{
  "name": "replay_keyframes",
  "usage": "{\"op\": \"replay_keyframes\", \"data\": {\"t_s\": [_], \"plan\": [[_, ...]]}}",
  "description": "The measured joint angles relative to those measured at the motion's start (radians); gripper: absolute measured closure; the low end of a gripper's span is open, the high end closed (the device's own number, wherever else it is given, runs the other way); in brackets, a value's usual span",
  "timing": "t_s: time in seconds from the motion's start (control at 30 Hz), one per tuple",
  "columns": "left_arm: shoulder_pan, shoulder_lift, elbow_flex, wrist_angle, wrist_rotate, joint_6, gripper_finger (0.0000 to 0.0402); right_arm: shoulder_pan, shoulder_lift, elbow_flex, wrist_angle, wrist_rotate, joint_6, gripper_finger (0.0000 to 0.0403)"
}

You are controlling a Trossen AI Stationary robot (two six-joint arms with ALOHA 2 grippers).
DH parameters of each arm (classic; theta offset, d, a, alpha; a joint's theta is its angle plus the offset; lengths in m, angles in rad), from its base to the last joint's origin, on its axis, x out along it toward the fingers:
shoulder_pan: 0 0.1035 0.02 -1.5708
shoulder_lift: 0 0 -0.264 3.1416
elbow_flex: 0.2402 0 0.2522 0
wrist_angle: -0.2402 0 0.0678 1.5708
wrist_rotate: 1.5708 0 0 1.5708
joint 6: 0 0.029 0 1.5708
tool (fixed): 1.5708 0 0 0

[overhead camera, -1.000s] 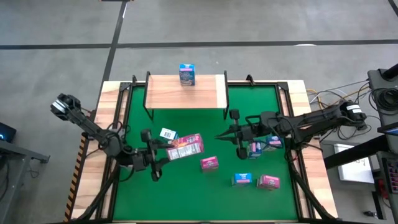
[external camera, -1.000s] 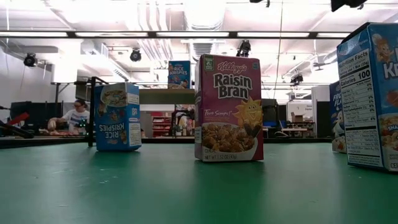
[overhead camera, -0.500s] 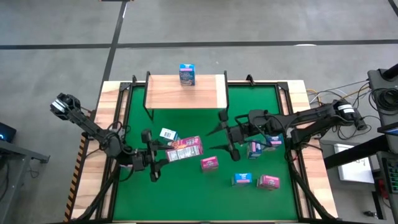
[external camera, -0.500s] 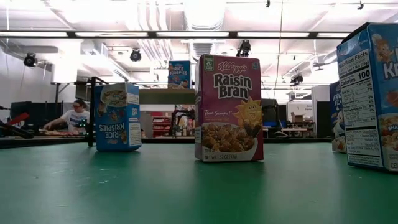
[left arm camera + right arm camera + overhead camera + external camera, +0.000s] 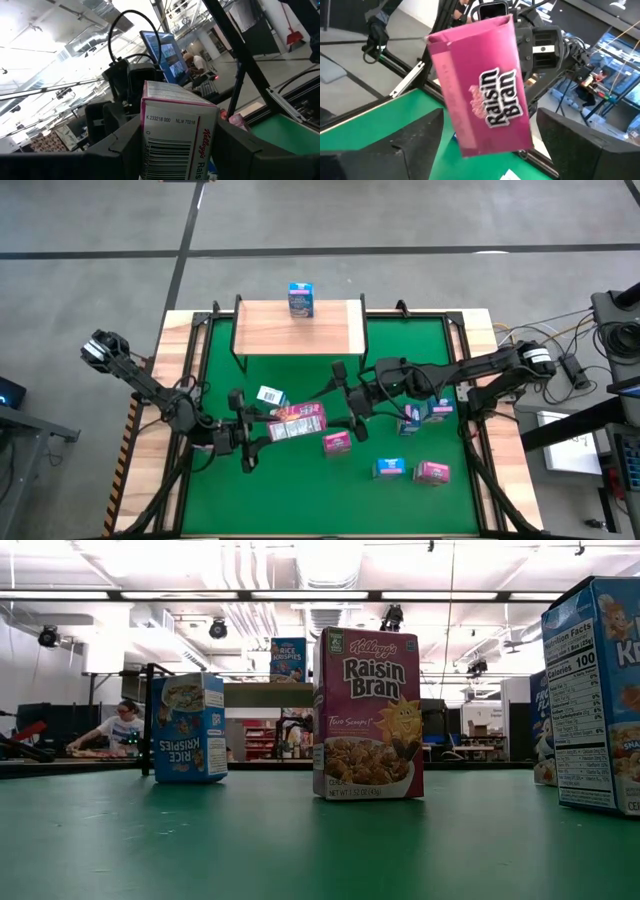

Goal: Stack cereal on shelf
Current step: Put the left pink cereal box on the shelf

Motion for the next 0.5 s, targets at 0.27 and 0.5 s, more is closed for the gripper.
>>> {"op": "replay_keyframes", "data": {"t_s": [0.27, 0.5], "plan": [[0.0, 0.0, 0.0, -0.021, -0.046, -0.001, 0.0226, 0.0, -0.009, 0.015, -0.023, 0.0, 0.008, 0.0151], [0.0, 0.0, 0.0, -0.024, -0.047, -0.003, 0.0223, 0.0, -0.009, 0.015, -0.028, -0.002, 0.024, 0.0203]]}}
